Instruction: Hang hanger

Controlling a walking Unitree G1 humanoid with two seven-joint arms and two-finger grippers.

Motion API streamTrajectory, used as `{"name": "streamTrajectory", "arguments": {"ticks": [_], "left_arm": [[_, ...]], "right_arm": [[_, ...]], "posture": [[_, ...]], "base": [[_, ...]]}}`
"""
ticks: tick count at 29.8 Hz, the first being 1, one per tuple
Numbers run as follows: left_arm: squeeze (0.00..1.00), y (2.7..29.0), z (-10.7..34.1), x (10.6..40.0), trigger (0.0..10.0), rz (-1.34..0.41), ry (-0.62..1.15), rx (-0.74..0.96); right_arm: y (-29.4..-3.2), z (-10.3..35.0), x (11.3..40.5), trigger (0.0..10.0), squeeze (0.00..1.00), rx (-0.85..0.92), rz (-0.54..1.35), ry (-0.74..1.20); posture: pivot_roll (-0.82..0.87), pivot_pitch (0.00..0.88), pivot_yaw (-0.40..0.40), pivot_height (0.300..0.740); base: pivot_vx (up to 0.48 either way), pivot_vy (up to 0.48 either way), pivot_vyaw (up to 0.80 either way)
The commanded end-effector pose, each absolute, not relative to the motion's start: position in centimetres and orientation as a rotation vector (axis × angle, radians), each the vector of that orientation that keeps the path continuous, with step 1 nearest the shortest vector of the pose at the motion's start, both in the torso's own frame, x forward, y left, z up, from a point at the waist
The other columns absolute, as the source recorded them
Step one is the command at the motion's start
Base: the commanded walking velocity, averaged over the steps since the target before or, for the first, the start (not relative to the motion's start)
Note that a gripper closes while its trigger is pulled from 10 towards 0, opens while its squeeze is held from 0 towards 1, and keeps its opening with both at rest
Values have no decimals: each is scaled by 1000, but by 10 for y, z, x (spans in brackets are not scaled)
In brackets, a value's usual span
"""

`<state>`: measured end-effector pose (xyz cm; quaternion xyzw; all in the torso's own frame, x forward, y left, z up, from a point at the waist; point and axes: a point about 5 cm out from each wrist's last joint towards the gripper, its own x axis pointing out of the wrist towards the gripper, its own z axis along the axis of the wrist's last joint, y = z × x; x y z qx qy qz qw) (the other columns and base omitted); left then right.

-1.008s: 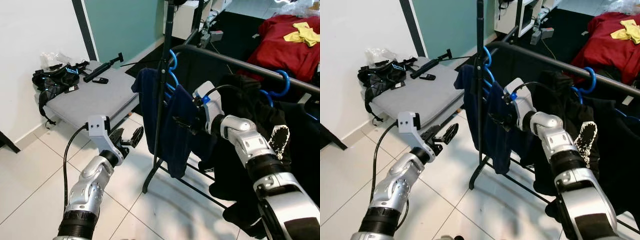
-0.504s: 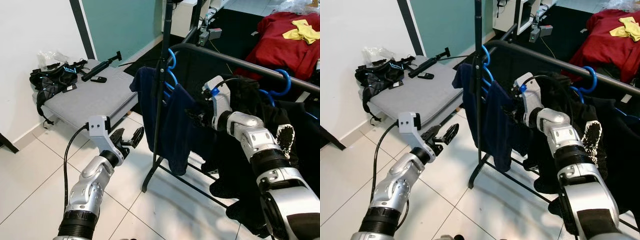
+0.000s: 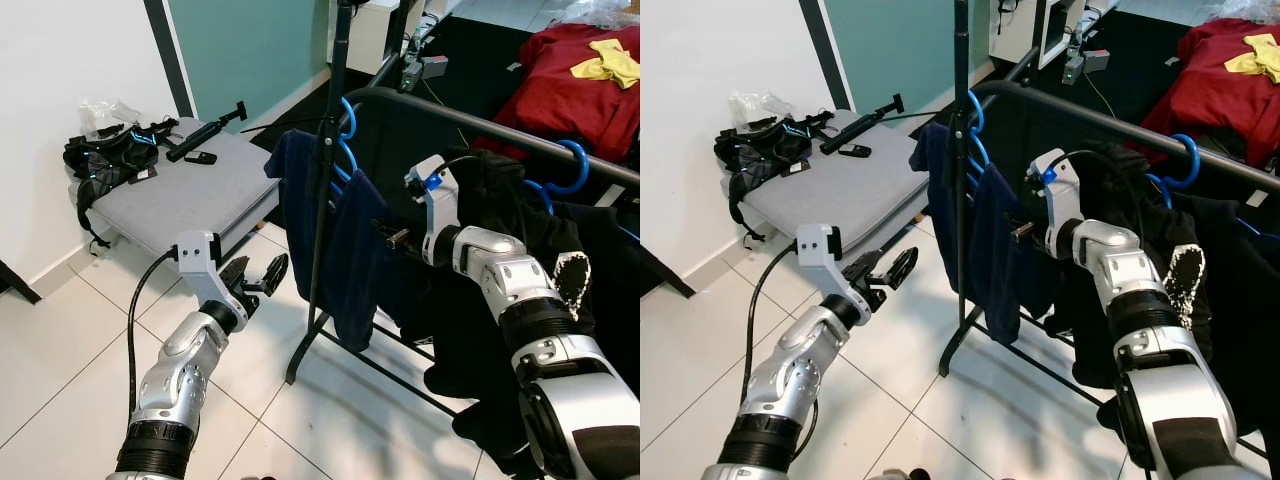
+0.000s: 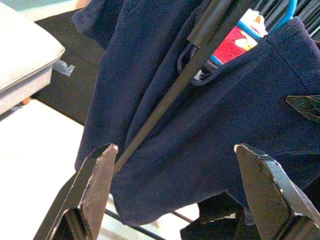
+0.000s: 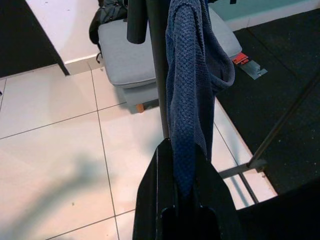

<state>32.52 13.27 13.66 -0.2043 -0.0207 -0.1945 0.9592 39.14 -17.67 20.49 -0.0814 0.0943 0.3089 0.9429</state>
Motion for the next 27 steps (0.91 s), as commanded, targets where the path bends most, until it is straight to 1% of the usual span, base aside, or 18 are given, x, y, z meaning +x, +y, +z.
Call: {"name": "streamTrajectory", "arguments": {"ticks": [1, 5, 6, 11, 12, 14, 17, 19, 27], "left_arm": [[0, 132, 131, 324, 10000, -401, -14, -404], [0, 132, 131, 324, 10000, -403, -12, -403], [0, 132, 131, 324, 10000, -404, -11, -403], [0, 132, 130, 322, 10000, -405, -8, -404], [0, 132, 130, 322, 10000, -405, -8, -404], [0, 133, 130, 321, 10000, -406, -8, -407], [0, 133, 130, 321, 10000, -407, -7, -408], [0, 133, 130, 321, 10000, -409, -5, -410], [0, 133, 129, 320, 10000, -412, -1, -413]], "right_arm": [[-180, 194, 390, 0, 0, -156, 615, 248], [-182, 195, 390, 0, 0, -152, 602, 247], [-184, 198, 390, 0, 0, -141, 587, 221], [-203, 235, 387, 0, 0, -26, 473, -35], [-203, 235, 387, 0, 0, -26, 473, -35], [-208, 244, 383, 0, 0, 12, 449, -95], [-209, 248, 381, 0, 0, 30, 438, -124], [-209, 255, 375, 0, 0, 61, 425, -184], [-205, 257, 367, 0, 0, 95, 412, -219]], "posture": [[-18, 208, 39, 740], [-18, 207, 40, 740], [-18, 205, 41, 740], [-19, 203, 43, 740], [-19, 203, 43, 740], [-21, 209, 45, 740], [-21, 209, 45, 740], [-22, 211, 49, 740], [-24, 214, 51, 740]], "base": [[0, 0, 0], [0, 0, 0], [0, 0, 0], [0, 0, 0], [0, 0, 0], [0, 0, 0], [0, 0, 0], [0, 0, 0], [0, 0, 0]]}}
